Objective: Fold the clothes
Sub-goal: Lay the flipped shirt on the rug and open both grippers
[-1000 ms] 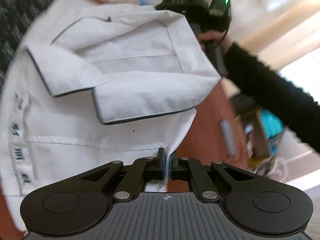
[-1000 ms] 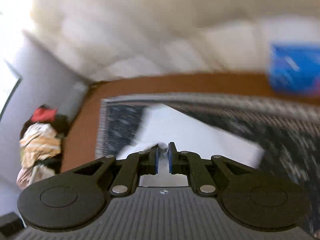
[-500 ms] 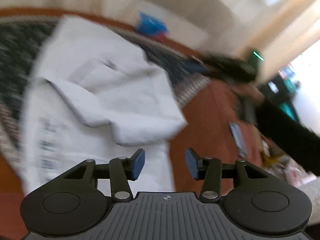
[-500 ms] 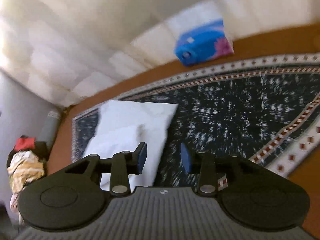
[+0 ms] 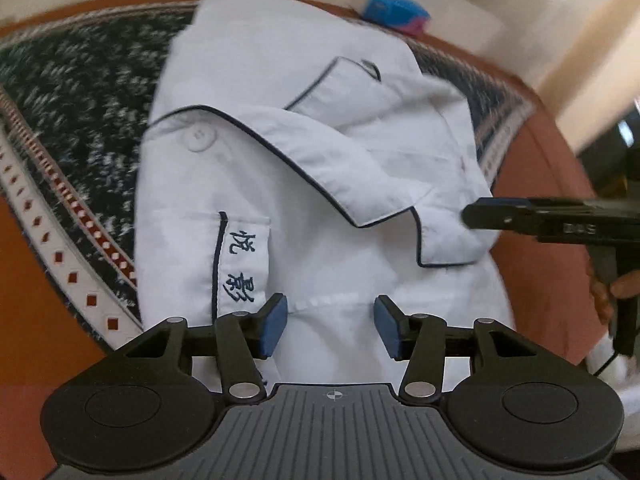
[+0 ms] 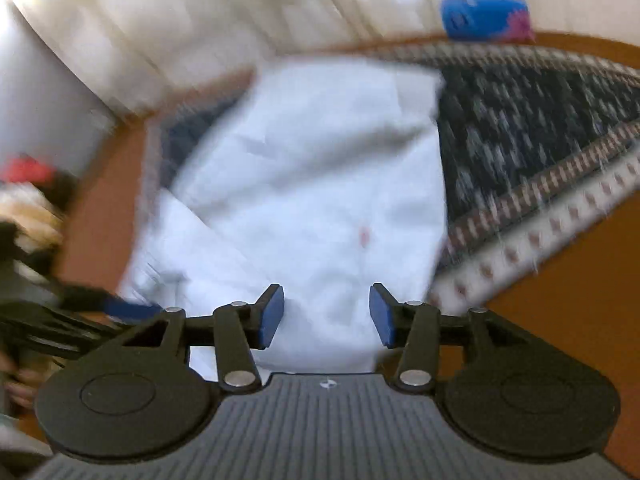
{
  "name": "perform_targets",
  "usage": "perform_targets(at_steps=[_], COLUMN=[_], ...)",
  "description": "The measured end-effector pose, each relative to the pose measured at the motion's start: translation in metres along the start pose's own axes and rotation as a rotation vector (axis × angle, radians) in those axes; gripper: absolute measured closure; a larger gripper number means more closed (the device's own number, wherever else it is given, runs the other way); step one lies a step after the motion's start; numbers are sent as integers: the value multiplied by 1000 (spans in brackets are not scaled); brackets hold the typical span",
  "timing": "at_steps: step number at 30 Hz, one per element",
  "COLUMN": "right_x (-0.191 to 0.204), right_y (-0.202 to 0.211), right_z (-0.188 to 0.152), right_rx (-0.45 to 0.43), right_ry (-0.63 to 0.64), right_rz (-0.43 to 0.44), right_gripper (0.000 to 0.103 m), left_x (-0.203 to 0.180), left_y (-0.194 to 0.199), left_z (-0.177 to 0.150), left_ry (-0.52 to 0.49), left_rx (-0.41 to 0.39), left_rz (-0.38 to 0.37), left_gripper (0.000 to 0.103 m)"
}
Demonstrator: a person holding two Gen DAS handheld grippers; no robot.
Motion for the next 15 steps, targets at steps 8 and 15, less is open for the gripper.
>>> perform_targets(at_steps=[8,15], right_x=[45,109], right_y=[10,0], right_z=[-37,-93], right_rx=[-93,-163], right_ry=[-12,-16], right_rz=[-151,-220], right_gripper=[48,45], left_x=[38,80], left_y=[39,33], left_z=[11,53], left_ry=[-48,-124], left_rx=[-85,-141], left_rz=[-207,-202], left_gripper=[34,31])
Point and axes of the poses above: each gripper's, at about its wrist camera, not at the fingertips, and y roughly against the way its jaws point, x to its left, z to its top, the point moved 5 cm from there along -y, roughly the way its jaws point, and after that the axes turned 14 degrees about -y, right-handed, at the moved point
